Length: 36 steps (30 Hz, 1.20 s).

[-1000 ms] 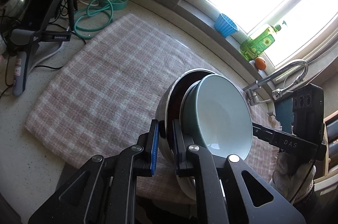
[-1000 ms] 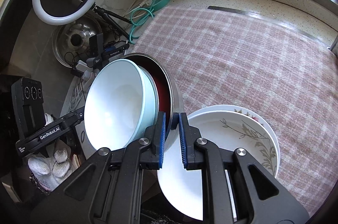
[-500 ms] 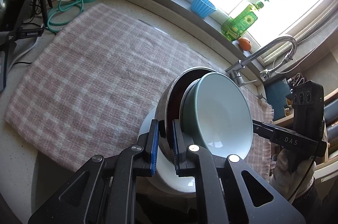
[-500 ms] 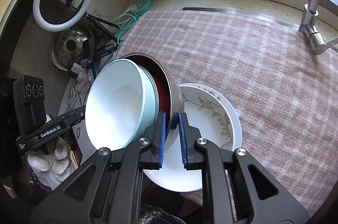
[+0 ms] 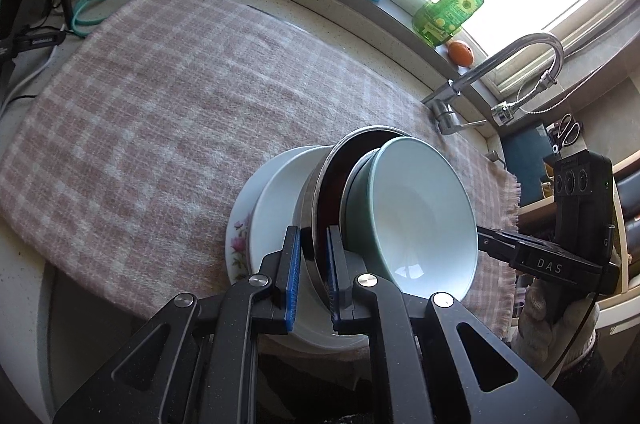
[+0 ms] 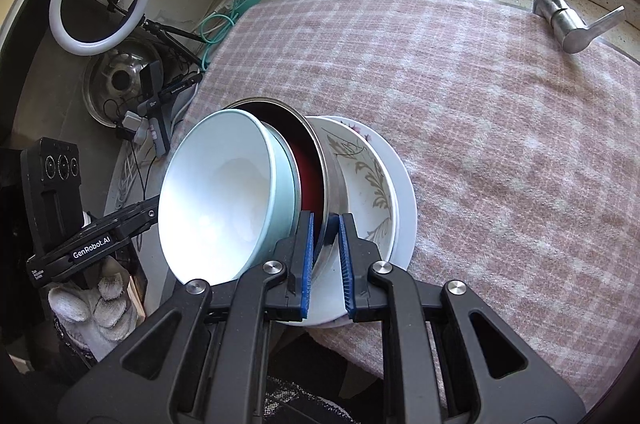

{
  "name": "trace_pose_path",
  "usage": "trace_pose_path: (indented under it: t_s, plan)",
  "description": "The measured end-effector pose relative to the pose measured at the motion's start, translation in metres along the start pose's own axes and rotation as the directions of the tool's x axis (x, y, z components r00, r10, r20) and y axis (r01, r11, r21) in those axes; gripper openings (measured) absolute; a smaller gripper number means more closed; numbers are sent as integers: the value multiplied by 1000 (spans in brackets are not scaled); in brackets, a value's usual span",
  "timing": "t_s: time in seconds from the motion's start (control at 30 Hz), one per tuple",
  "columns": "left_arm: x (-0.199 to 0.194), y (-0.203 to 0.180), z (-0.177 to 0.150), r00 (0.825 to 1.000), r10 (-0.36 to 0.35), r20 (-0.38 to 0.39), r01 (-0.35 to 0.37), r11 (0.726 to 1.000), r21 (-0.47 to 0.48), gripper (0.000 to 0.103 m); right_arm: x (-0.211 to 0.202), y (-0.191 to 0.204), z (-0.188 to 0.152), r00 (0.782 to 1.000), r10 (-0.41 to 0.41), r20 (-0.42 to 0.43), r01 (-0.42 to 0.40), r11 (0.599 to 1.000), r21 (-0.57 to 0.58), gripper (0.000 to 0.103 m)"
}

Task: Organize plates and bowls
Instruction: 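Carry the nested bowls with the left tool onto the plate stack, then open the left tool and withdraw from the stacked dishes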

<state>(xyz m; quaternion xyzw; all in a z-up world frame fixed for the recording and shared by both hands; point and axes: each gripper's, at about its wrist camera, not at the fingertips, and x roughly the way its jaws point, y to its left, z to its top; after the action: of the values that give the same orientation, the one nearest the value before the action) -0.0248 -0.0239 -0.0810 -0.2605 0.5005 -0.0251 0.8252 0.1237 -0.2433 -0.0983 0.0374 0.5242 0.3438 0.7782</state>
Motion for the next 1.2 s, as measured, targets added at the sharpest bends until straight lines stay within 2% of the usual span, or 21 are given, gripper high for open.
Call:
trace_pose_path:
  t_s: [0.77,0.93,1.2]
  plan:
    - [11,3,-4,1000,15,-28,-14,1000,4,9,8,-3,-6,1000,5,-4,-5,1000,18,14]
    - [7,3,-6,999,31,-9,-31,999,6,13,6,1,-7,1000,-6,7,6,1000,-3,14]
    - [-5,1,-13,997,64,35,-64,998,0,13,-12,8,-11,998,-41,48,44,996,-72,15]
